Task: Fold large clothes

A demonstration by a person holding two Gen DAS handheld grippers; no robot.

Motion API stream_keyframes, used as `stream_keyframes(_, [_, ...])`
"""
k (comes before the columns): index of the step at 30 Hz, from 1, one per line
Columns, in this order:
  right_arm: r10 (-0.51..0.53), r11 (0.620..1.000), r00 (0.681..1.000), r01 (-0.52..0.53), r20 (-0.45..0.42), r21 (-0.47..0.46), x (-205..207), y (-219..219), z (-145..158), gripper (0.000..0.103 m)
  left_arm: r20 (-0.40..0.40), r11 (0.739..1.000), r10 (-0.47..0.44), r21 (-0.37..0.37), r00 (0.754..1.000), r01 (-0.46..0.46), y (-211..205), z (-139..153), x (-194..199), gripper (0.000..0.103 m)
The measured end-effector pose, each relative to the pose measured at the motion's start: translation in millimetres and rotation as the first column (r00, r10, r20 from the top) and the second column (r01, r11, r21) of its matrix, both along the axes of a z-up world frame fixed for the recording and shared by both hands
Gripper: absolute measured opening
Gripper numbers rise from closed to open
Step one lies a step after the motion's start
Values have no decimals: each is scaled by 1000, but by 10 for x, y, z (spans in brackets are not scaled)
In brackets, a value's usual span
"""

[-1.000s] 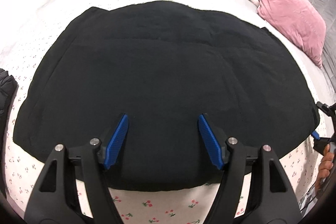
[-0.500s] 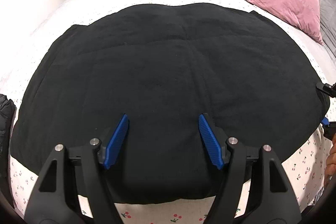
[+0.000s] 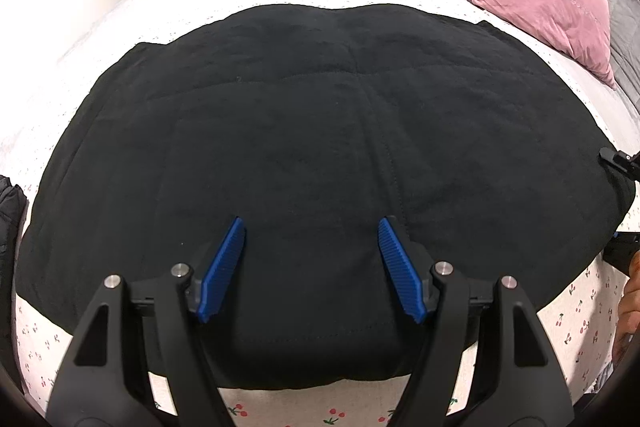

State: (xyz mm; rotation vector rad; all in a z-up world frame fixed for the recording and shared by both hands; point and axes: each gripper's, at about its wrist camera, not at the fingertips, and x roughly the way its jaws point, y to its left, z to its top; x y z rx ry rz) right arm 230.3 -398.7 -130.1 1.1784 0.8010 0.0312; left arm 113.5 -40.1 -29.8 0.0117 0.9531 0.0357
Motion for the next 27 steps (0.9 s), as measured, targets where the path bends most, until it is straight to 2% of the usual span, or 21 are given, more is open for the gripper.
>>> stream_keyframes(3, [0,999,1000,1,28,-41,3,41,113,64,0,1000,-1,0,1000,1,-2,1,-4,71])
stream_keyframes(5, [2,997,999,2,52,-80,8,74,203,44,-1,1000,0,-1,1000,0,-1,1,-3,71])
stream_keyframes(8, [31,988,994,-14,109,-152,2,129,373,34,-2,1000,-1,0,1000,1,-7,0,-5,71])
stream_keyframes(12, [88,941,981,-25,173,-337,-11,356,692,30,-4,1000,-1,-5,1000,1,4,-1,-1,71])
stream_keyframes(15, [98,923,978,-19,186,-384,-13,442,769,30,-4,1000,-5,-15,1000,5,26,1,0,71])
stream_keyframes(18, [80,947,981,-19,177,-321,5,348,690,29,-14,996,3,-92,1000,-5,177,53,6,71])
stream_keyframes(22, [44,982,987,-14,156,-186,-32,157,485,29,-13,976,105,-192,994,-105,641,152,-27,71])
stream_keyframes(24, [32,983,988,-4,152,-186,-18,155,474,28,-20,958,150,-243,988,-151,893,177,-73,71])
stream_keyframes(27, [46,963,984,2,172,-271,-20,258,607,28,-37,912,265,-314,963,-263,1426,171,-187,71])
